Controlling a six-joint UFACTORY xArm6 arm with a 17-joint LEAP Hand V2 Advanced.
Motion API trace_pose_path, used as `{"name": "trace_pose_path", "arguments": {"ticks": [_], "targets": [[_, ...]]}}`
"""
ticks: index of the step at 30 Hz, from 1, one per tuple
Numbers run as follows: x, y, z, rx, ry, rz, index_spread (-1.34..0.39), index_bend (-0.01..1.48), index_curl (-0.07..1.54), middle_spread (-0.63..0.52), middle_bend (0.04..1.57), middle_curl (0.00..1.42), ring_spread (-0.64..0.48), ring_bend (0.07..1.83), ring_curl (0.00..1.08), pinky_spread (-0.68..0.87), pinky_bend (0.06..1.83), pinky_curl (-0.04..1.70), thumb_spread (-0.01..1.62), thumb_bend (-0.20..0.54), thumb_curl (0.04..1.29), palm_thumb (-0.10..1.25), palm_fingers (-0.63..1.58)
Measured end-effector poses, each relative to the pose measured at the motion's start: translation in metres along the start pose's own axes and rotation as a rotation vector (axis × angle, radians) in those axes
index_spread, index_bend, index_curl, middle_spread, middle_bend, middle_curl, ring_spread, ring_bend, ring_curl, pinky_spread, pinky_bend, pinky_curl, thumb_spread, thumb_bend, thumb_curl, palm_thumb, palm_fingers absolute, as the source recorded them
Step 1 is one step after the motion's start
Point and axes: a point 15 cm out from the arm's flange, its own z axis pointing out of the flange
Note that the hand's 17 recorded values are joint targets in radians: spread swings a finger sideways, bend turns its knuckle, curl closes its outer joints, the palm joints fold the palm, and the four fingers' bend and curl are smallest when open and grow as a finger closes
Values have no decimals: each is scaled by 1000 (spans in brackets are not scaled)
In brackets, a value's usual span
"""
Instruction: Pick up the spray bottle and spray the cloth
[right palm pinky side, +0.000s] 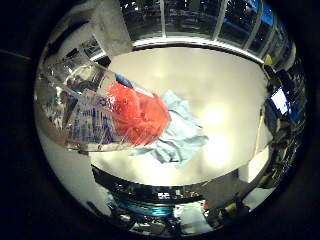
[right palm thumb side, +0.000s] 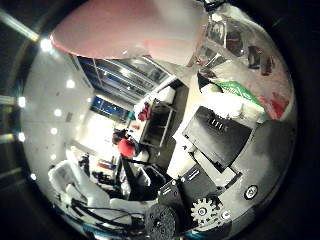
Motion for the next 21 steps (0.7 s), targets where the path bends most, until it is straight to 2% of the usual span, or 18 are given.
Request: {"name": "trace_pose_path", "arguments": {"ticks": [7, 15, 21], "targets": [[-13, 16, 58, -12, -174, -10, -226, 1149, 895, -100, 1421, 718, -238, 1331, 848, -151, 975, 1464, 401, -21, 957, 1024, 1107], [-25, 25, 107, -42, -294, -38, -227, 1138, 899, -97, 1420, 713, -235, 1334, 847, -152, 975, 1464, 406, -23, 961, 1019, 1112], [-24, 30, 138, -41, -374, -19, -228, 1134, 901, -96, 1422, 709, -233, 1335, 843, -152, 970, 1464, 417, -21, 957, 1021, 1112]]}}
